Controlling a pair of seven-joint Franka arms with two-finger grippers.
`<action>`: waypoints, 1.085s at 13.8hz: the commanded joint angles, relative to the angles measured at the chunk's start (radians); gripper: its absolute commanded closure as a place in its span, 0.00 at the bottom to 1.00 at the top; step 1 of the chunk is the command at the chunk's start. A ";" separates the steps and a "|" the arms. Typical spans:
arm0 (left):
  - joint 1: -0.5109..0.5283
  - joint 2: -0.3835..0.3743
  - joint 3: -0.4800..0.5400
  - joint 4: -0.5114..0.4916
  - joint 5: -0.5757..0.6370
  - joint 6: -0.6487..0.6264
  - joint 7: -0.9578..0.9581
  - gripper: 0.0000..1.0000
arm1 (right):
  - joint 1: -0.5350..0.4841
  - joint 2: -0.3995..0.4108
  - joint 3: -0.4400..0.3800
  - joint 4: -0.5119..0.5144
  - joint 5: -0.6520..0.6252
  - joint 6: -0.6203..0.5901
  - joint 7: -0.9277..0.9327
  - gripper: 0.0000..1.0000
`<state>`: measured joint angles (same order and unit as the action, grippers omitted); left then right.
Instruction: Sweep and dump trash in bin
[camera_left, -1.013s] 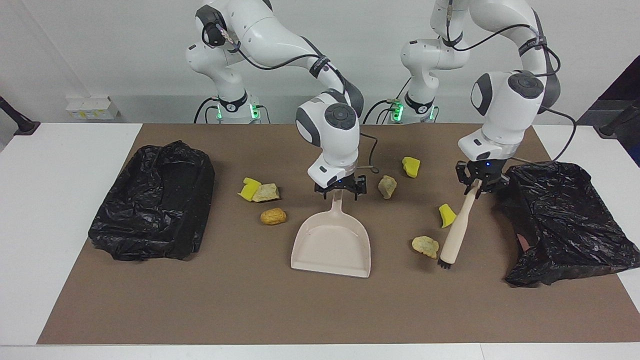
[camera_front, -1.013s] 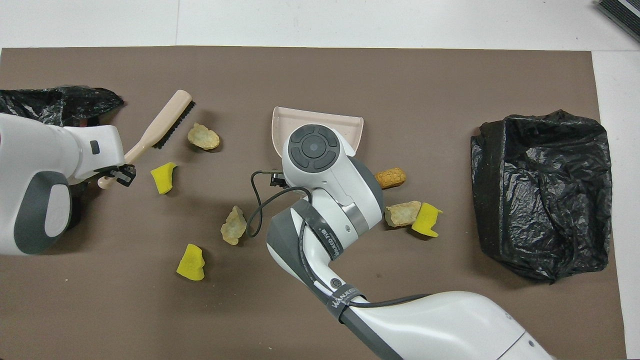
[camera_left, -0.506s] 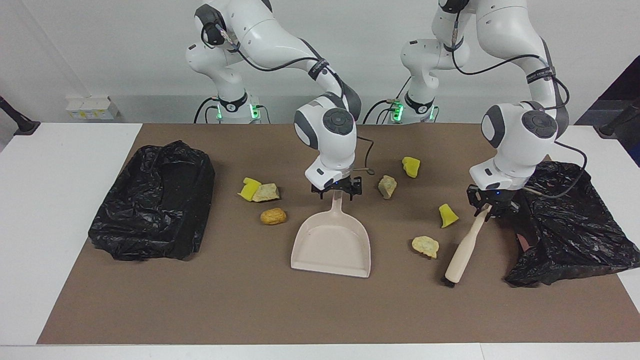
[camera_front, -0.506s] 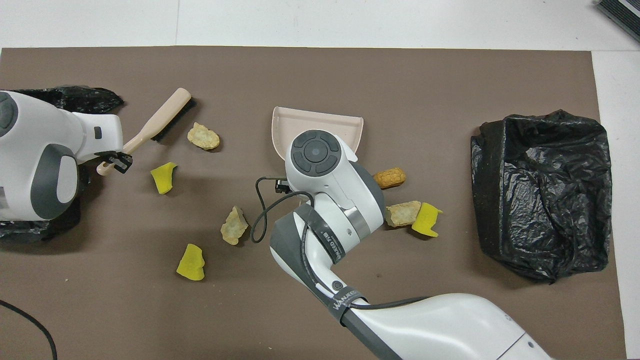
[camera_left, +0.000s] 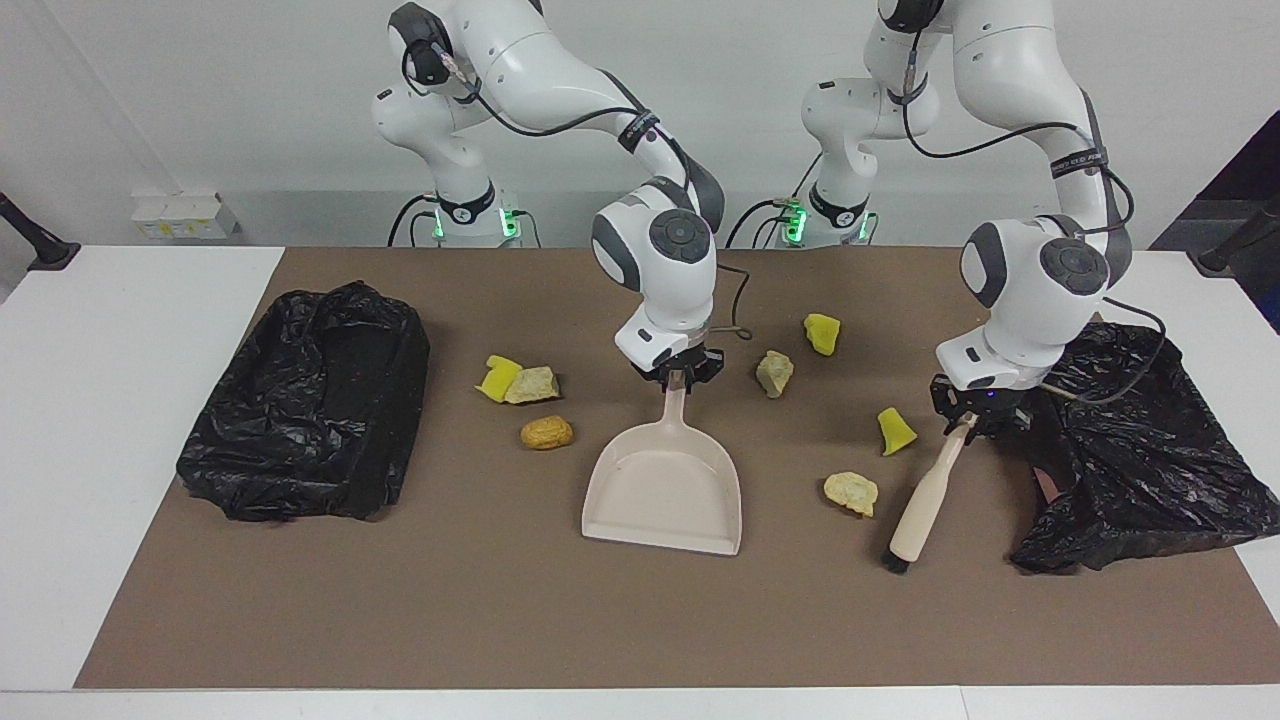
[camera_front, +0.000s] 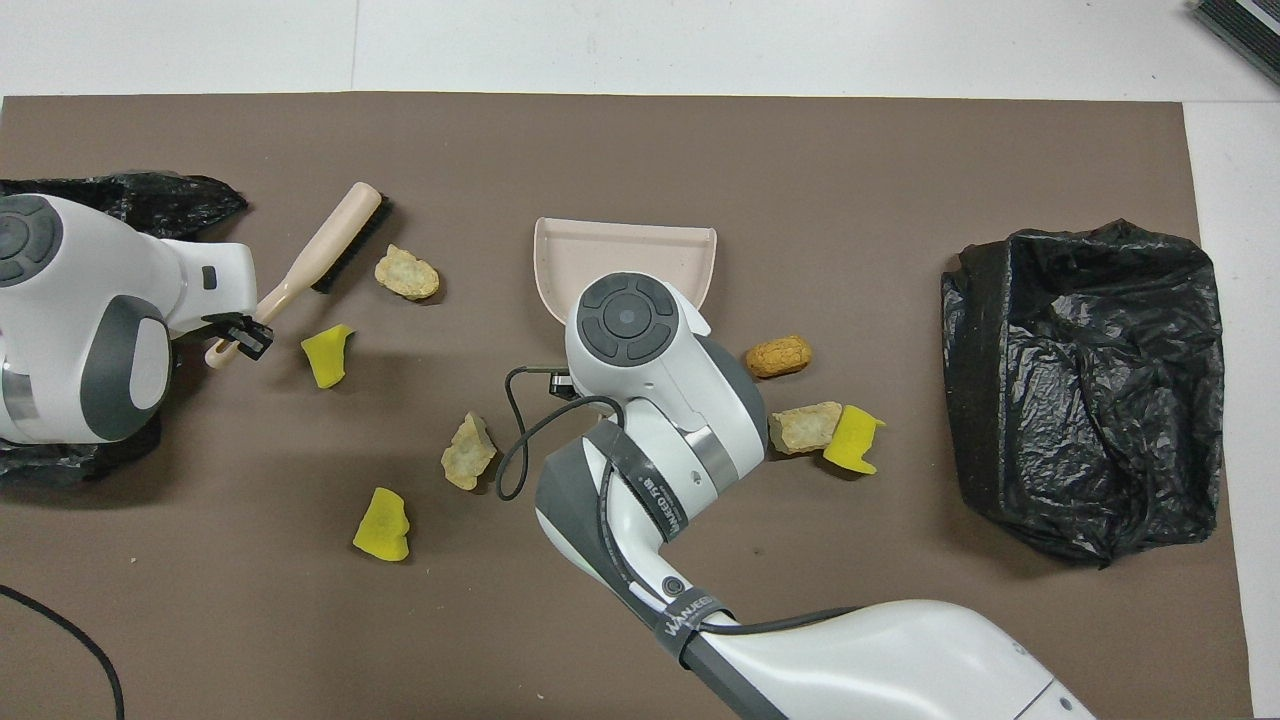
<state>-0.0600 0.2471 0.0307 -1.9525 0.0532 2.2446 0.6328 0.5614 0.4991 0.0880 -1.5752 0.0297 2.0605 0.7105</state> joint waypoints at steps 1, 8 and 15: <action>0.009 -0.009 -0.003 -0.014 -0.012 0.003 -0.001 0.21 | -0.002 -0.051 0.004 -0.032 0.002 0.015 -0.063 1.00; -0.004 -0.006 -0.003 -0.003 -0.010 -0.003 0.005 0.65 | -0.014 -0.405 0.007 -0.389 0.001 -0.028 -0.584 1.00; -0.021 -0.011 -0.006 0.031 0.043 -0.051 0.015 1.00 | -0.078 -0.497 0.007 -0.572 -0.022 -0.023 -1.318 1.00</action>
<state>-0.0620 0.2465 0.0233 -1.9302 0.0628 2.2349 0.6401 0.5036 0.0422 0.0867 -2.0895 0.0143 2.0096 -0.4851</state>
